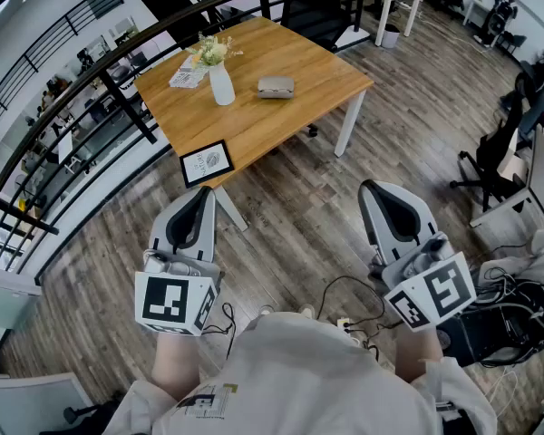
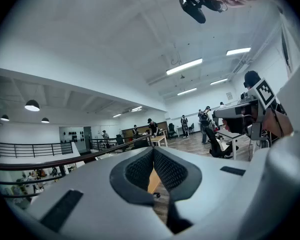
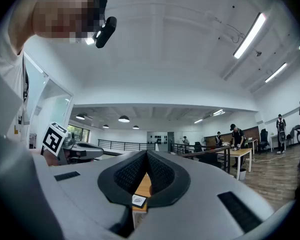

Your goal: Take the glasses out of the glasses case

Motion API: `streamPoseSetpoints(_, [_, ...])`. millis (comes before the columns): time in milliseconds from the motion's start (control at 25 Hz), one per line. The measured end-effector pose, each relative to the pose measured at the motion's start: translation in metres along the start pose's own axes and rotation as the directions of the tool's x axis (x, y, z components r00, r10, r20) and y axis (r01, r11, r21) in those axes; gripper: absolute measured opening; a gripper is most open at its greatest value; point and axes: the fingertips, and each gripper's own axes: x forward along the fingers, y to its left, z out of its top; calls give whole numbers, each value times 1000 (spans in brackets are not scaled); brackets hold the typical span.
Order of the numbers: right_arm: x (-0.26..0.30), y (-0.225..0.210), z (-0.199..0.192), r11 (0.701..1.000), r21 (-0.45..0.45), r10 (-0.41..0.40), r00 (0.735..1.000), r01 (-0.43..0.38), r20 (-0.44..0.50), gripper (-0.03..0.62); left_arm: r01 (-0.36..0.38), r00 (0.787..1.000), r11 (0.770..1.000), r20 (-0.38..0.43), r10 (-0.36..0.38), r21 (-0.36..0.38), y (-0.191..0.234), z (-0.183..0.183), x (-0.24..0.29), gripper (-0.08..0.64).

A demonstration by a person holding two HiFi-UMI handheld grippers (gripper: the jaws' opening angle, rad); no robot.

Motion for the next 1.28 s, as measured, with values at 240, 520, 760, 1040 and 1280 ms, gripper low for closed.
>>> streamPoseSetpoints(240, [-4, -6, 6, 1000, 21, -1, 1000, 1, 29, 25, 12, 1000, 1000, 5, -12, -23, -2, 3, 1, 17])
streamPoseSetpoints(520, [-10, -11, 8, 999, 30, 13, 999, -15, 44, 25, 19, 1000, 1000, 12, -19, -23, -11, 7, 5, 17])
streamPoseSetpoints(760, [-18, -15, 2, 999, 26, 22, 999, -23, 41, 25, 29, 1000, 999, 6, -29, -16, -22, 4, 8, 17])
streamPoseSetpoints(1040, [-35, -29, 11, 999, 19, -45, 993, 44, 108, 29, 49, 999, 999, 1, -49, -7, -40, 7, 9, 17])
streamPoseSetpoints(1280, [-49, -42, 24, 997, 26, -73, 983, 70, 169, 232, 57, 998, 998, 5, -57, -7, -57, 10, 8, 17])
